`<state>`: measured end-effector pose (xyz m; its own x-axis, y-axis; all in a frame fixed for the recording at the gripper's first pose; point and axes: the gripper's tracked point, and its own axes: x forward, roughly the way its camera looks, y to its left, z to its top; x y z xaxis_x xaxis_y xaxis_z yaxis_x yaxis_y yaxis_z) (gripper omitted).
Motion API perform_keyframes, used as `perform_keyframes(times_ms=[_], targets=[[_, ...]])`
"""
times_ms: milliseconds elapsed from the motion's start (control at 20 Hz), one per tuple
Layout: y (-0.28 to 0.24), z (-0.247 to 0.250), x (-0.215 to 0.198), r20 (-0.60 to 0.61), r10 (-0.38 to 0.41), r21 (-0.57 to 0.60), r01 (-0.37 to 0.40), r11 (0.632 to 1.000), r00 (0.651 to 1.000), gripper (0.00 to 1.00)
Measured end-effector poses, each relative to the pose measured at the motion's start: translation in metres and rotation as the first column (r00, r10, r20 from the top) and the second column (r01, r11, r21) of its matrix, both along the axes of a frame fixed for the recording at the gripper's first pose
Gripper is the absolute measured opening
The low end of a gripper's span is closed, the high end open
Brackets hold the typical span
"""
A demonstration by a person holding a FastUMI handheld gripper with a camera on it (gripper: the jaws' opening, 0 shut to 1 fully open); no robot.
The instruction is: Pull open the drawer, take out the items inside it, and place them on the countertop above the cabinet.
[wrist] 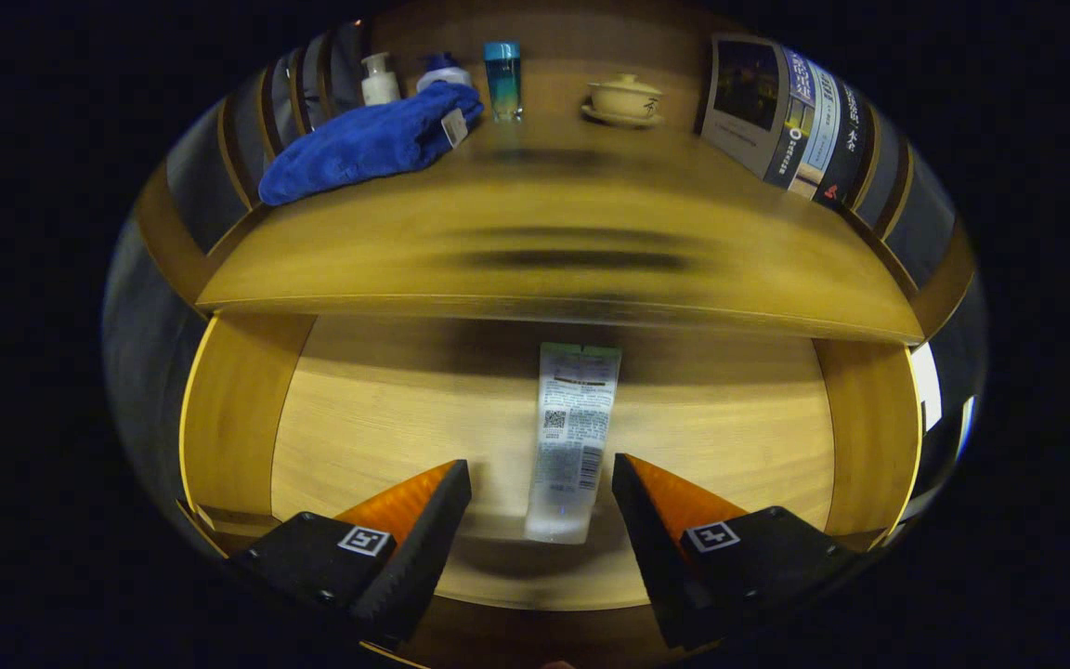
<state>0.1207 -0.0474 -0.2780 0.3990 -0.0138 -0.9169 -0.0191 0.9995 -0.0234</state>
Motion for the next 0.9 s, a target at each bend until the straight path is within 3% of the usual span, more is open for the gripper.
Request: perform_keyframes(times_ms=[200, 350, 450, 550, 700, 900], targets=[[0.001, -0.013, -0.004, -0.078, 0.005, -0.014, -0.006, 1.000, 0.997, 0.98], [-0.001, -0.022, -0.005, -0.083, 0.015, -0.042, -0.019, 0.999, 0.996, 0.89], [-0.011, -0.030, -0.007, -0.105, 0.005, -0.070, -0.013, 0.997, 0.994, 0.80], [-0.009, -0.028, -0.004, -0.103, -0.022, -0.022, 0.020, 1.000, 0.994, 0.60], [-0.007, -0.018, -0.003, -0.081, -0.016, 0.012, 0.017, 1.000, 0.997, 0.47], [0.000, 0.013, -0.022, -0.011, 0.031, 0.068, -0.030, 0.997, 0.999, 0.47]])
